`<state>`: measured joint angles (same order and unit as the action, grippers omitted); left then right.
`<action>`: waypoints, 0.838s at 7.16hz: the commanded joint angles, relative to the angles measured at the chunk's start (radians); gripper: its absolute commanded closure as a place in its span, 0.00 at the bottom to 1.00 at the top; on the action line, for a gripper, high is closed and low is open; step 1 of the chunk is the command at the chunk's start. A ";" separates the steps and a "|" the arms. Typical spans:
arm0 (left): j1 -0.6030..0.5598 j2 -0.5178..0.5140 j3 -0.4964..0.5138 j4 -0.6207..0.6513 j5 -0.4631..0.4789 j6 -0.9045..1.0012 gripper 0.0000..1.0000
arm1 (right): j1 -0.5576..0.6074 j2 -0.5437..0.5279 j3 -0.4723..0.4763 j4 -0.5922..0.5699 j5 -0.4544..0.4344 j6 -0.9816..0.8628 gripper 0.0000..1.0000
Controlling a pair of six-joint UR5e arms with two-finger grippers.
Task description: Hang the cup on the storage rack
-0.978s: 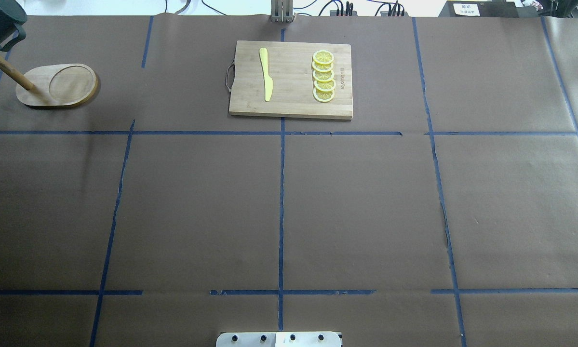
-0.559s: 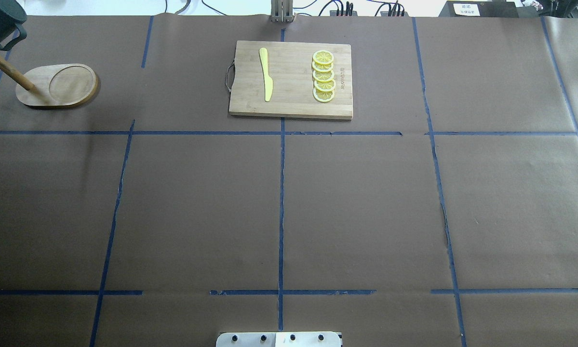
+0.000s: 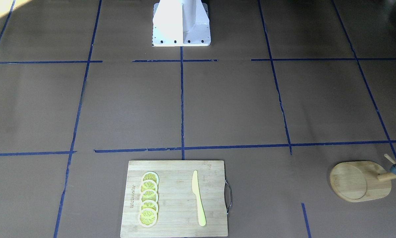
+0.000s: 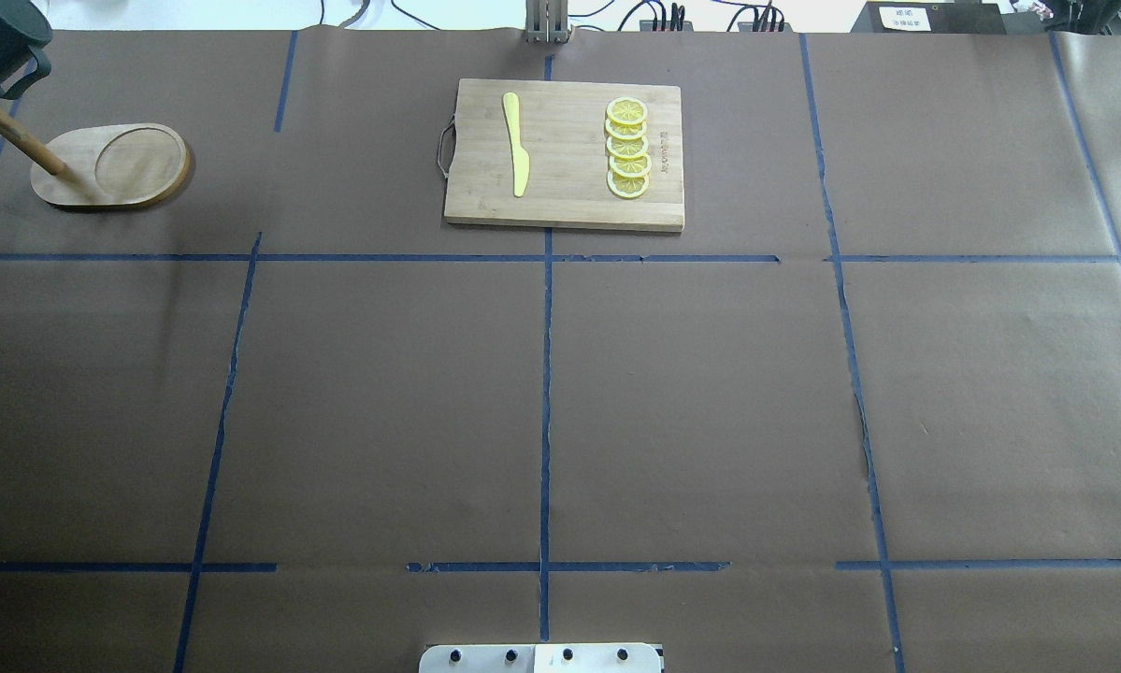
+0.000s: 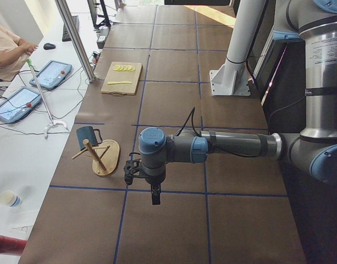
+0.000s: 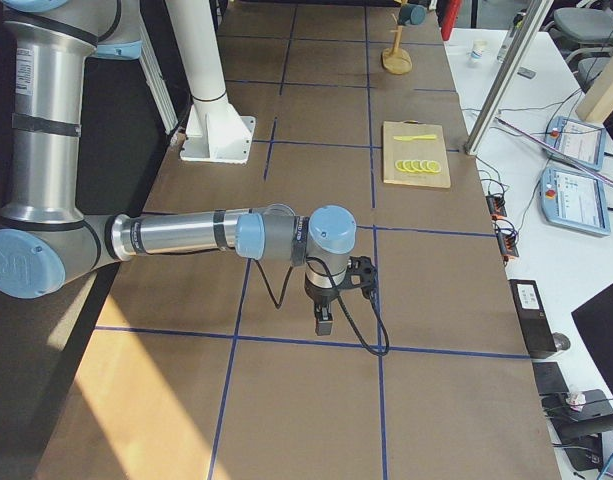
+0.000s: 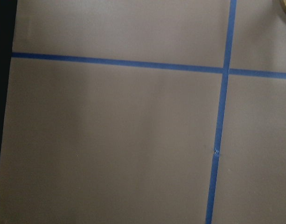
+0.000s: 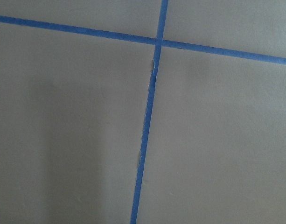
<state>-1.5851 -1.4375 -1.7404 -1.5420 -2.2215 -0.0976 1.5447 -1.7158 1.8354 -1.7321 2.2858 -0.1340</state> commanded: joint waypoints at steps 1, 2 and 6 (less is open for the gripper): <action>0.004 0.002 -0.001 -0.003 -0.021 0.037 0.00 | 0.000 -0.010 0.001 0.000 0.003 0.002 0.00; 0.005 0.002 0.001 -0.001 -0.041 0.089 0.00 | 0.000 -0.010 0.001 0.000 0.004 0.002 0.00; 0.007 0.006 -0.005 -0.004 -0.113 0.174 0.00 | 0.000 -0.011 0.001 0.002 0.007 0.002 0.00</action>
<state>-1.5786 -1.4323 -1.7388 -1.5430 -2.3286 0.0715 1.5447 -1.7269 1.8362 -1.7314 2.2920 -0.1319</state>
